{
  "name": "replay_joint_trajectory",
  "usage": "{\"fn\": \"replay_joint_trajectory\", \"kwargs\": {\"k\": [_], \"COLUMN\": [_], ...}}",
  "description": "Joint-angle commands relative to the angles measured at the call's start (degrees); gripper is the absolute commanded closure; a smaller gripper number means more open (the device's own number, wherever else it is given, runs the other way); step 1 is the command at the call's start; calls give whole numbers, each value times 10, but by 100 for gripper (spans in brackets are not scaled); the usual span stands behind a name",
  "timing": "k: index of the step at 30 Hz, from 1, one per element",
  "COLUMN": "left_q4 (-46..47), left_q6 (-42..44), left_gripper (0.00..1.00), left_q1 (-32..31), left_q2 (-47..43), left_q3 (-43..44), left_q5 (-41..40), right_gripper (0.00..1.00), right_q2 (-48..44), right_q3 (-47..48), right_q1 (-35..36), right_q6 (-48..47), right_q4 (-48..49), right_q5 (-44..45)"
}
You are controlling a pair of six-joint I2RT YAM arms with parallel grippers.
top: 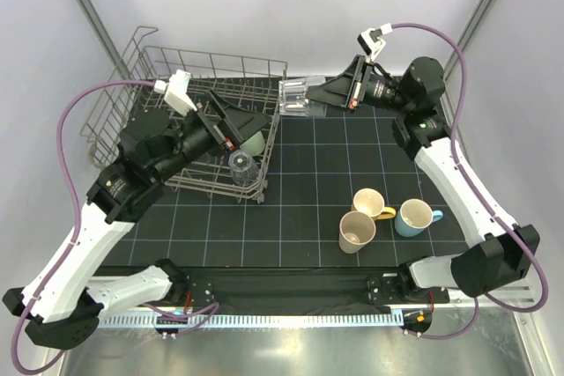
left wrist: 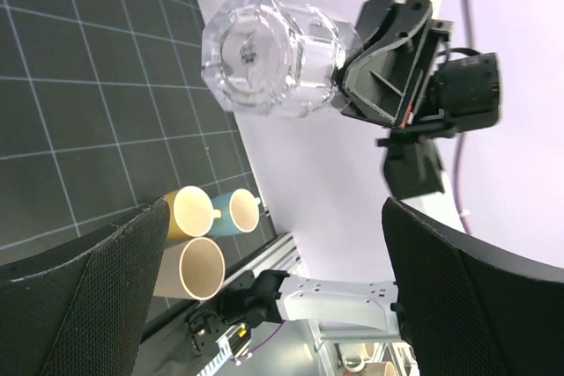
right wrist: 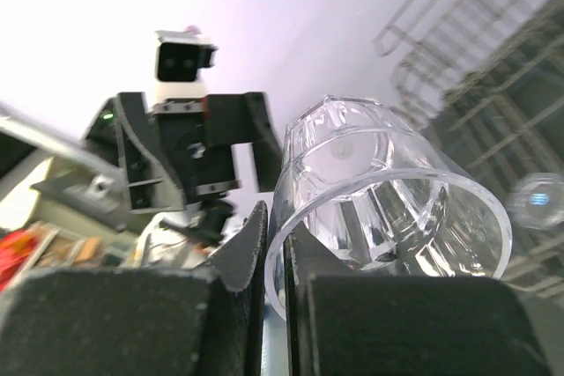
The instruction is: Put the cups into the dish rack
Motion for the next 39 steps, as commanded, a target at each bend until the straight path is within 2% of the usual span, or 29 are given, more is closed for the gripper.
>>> {"fn": "replay_joint_trajectory", "kwargs": {"k": [1, 4, 8, 21, 24, 32, 35, 36, 37, 38, 39], "left_q4": [49, 58, 68, 92, 96, 111, 112, 112, 110, 107, 99], "left_q6": [11, 11, 12, -9, -7, -13, -13, -13, -12, -13, -13], "left_gripper": [0, 0, 0, 0, 4, 32, 61, 85, 95, 100, 100], "left_q1": [4, 4, 4, 4, 5, 4, 4, 6, 7, 8, 9], "left_q2": [-15, -17, -6, 31, 27, 38, 39, 39, 40, 39, 41], "left_q3": [-13, -17, -12, -4, -5, -5, -5, -5, -4, -3, -1], "left_q5": [-8, -4, 4, 58, 53, 71, 72, 70, 70, 69, 65], "right_gripper": [96, 96, 96, 96, 96, 96, 96, 96, 94, 90, 77], "right_q2": [5, 16, 28, 50, 52, 64, 67, 68, 67, 69, 69], "right_q3": [-16, -18, -2, 17, 16, 14, 15, 15, 15, 15, 15], "right_q1": [11, 23, 48, 85, 88, 92, 93, 93, 92, 93, 92], "right_q6": [185, 221, 193, 184, 185, 194, 195, 194, 194, 188, 184], "right_q4": [265, 313, 275, 264, 267, 282, 282, 282, 275, 271, 265], "right_q5": [-80, -87, -101, -104, -106, -112, -114, -114, -114, -113, -113]}}
